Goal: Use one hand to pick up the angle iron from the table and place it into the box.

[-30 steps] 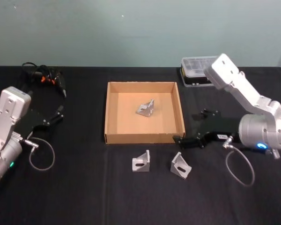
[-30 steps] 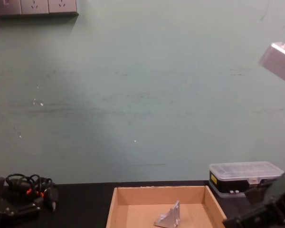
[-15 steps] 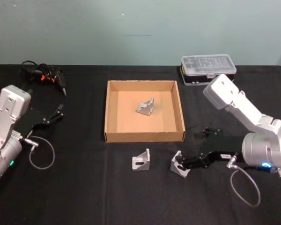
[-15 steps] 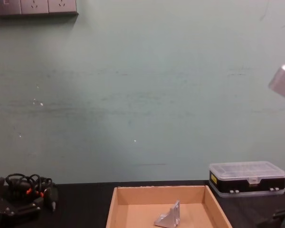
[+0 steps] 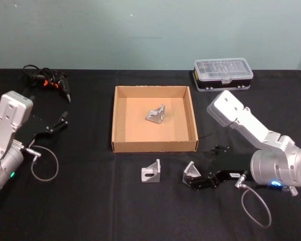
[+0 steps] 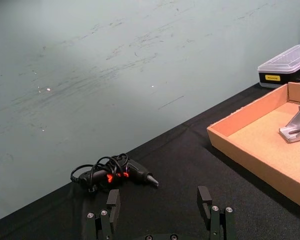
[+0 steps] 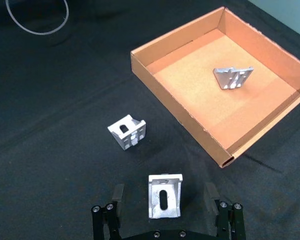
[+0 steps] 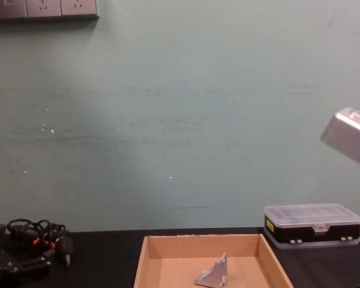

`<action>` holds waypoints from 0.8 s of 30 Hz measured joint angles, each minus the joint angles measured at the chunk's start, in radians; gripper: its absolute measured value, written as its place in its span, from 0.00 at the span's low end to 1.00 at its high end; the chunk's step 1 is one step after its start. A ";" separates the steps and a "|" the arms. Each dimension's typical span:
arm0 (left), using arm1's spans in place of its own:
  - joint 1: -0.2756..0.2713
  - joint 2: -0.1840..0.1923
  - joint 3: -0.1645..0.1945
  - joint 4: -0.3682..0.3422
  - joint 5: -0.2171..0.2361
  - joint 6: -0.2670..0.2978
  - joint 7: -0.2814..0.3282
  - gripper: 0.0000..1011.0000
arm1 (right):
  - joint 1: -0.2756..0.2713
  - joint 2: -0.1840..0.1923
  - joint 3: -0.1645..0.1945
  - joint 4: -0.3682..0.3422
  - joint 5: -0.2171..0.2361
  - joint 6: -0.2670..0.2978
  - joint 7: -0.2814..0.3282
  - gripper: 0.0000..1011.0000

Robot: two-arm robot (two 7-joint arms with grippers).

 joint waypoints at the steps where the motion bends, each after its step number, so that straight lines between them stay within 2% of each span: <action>1: 0.000 0.000 0.000 0.000 0.000 0.000 0.000 1.00 | 0.004 -0.006 -0.005 0.007 -0.005 0.003 0.000 0.99; 11: 0.000 0.000 0.000 0.000 0.000 0.000 0.000 1.00 | 0.036 -0.045 -0.038 0.065 -0.044 0.013 0.009 0.99; 24: 0.000 0.000 0.000 0.000 0.000 0.000 0.000 1.00 | 0.065 -0.091 -0.058 0.121 -0.088 0.020 0.028 0.99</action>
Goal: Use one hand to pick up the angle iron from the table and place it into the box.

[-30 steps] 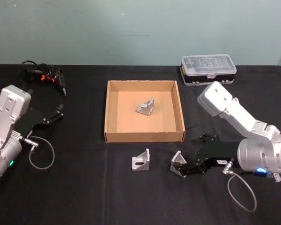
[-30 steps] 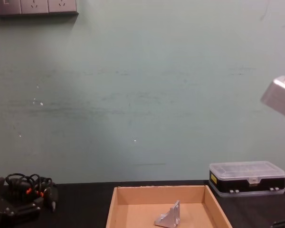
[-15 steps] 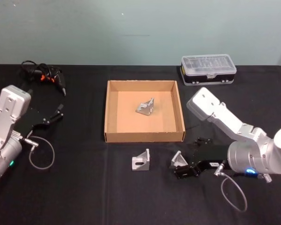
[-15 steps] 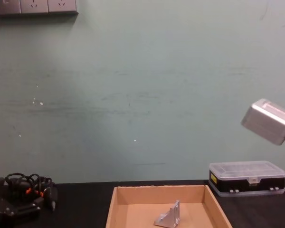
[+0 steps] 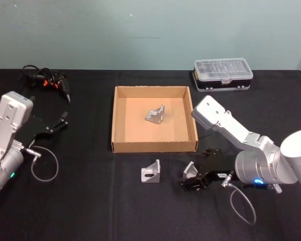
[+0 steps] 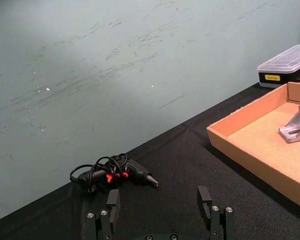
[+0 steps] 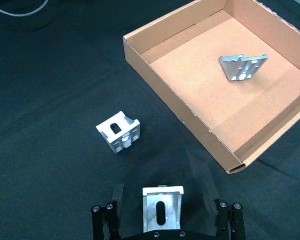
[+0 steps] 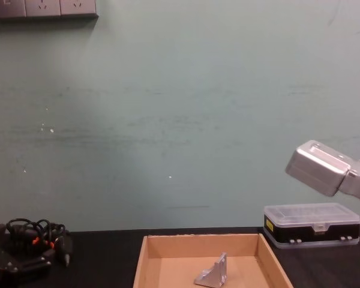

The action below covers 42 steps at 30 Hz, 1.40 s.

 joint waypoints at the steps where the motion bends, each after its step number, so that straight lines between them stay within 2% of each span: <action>1: 0.000 0.000 0.000 0.000 0.000 0.000 0.000 1.00 | 0.001 -0.002 -0.001 0.001 -0.002 0.001 0.002 0.99; 12: 0.000 0.000 0.000 0.000 0.000 0.000 0.000 1.00 | 0.001 -0.023 -0.004 0.012 -0.023 0.022 0.012 0.99; 22: 0.000 0.000 0.000 0.000 0.000 0.000 0.000 1.00 | 0.000 -0.021 -0.003 0.011 -0.023 0.022 0.011 0.98; 31: 0.000 0.000 0.000 0.000 0.000 0.000 0.000 1.00 | 0.000 -0.020 -0.003 0.010 -0.022 0.019 0.011 0.78; 34: 0.000 0.000 0.000 0.000 0.000 0.000 0.000 1.00 | 0.000 -0.020 -0.003 0.009 -0.022 0.019 0.010 0.68; 35: 0.000 0.000 0.000 0.000 0.000 0.000 0.000 1.00 | 0.000 -0.019 -0.003 0.009 -0.021 0.018 0.010 0.62; 37: 0.000 0.000 0.000 0.000 0.000 0.000 0.000 1.00 | 0.000 -0.019 -0.003 0.009 -0.021 0.018 0.010 0.61; 38: 0.000 0.000 0.000 0.000 0.000 0.000 0.000 1.00 | 0.000 -0.019 -0.003 0.009 -0.021 0.018 0.010 0.53; 42: 0.000 0.000 0.000 0.000 0.000 0.000 0.000 1.00 | 0.000 -0.019 -0.003 0.009 -0.021 0.017 0.010 0.45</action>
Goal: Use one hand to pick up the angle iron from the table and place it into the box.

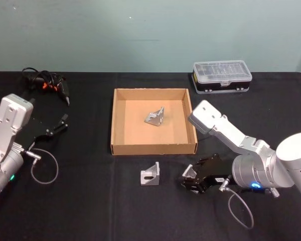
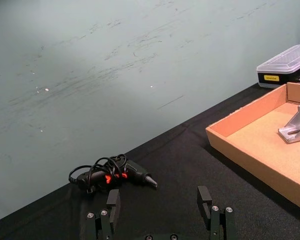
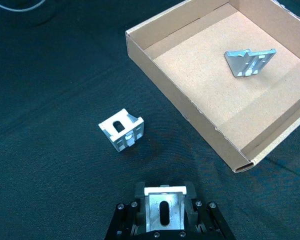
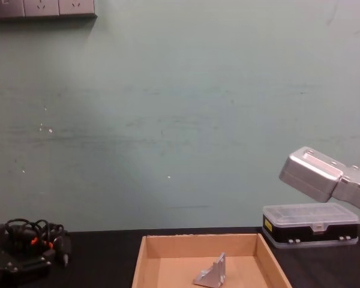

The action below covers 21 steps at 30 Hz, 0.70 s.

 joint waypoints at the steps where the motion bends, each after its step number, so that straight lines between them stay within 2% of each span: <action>1: 0.000 0.000 0.000 0.000 0.000 0.000 0.000 1.00 | 0.000 0.000 0.000 0.000 0.000 0.000 0.000 0.45; 10: 0.000 0.000 0.000 0.000 0.000 0.000 0.000 1.00 | -0.008 0.002 0.007 -0.008 0.000 -0.013 0.000 0.45; 16: 0.000 0.000 0.000 0.000 0.000 0.000 0.000 1.00 | -0.025 0.002 0.044 -0.028 0.015 -0.045 0.000 0.45; 21: 0.000 0.000 0.000 0.000 0.000 0.000 0.000 1.00 | -0.018 0.005 0.076 -0.056 0.058 -0.052 0.018 0.45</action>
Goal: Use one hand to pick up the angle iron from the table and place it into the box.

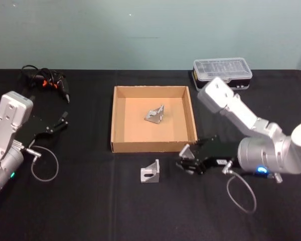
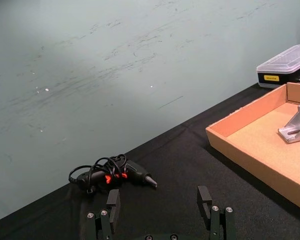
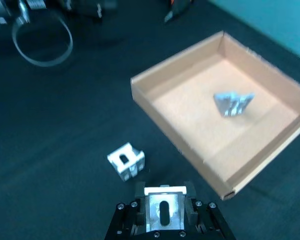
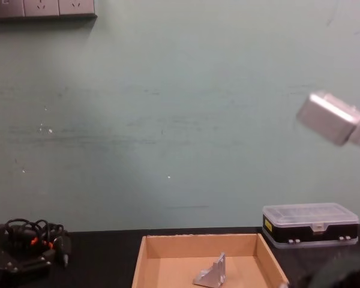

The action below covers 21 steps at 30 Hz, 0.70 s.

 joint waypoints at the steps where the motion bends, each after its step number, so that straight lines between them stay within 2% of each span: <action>1: 0.000 0.000 0.000 0.000 0.000 0.000 0.000 1.00 | 0.003 0.000 0.003 -0.005 0.005 -0.001 0.002 0.45; 7: 0.000 0.000 0.000 0.000 0.000 0.000 0.000 1.00 | 0.062 -0.014 0.008 0.005 0.021 -0.008 0.003 0.45; 13: 0.000 0.000 0.000 0.000 0.000 0.000 0.000 1.00 | 0.159 -0.052 -0.017 0.076 0.025 -0.008 0.009 0.45; 17: 0.000 0.000 0.000 0.000 0.000 0.000 0.000 1.00 | 0.215 -0.087 -0.037 0.140 0.013 -0.009 -0.006 0.45; 21: 0.000 0.000 0.000 0.000 0.000 0.000 0.000 1.00 | 0.266 -0.149 -0.035 0.254 0.014 -0.016 -0.042 0.45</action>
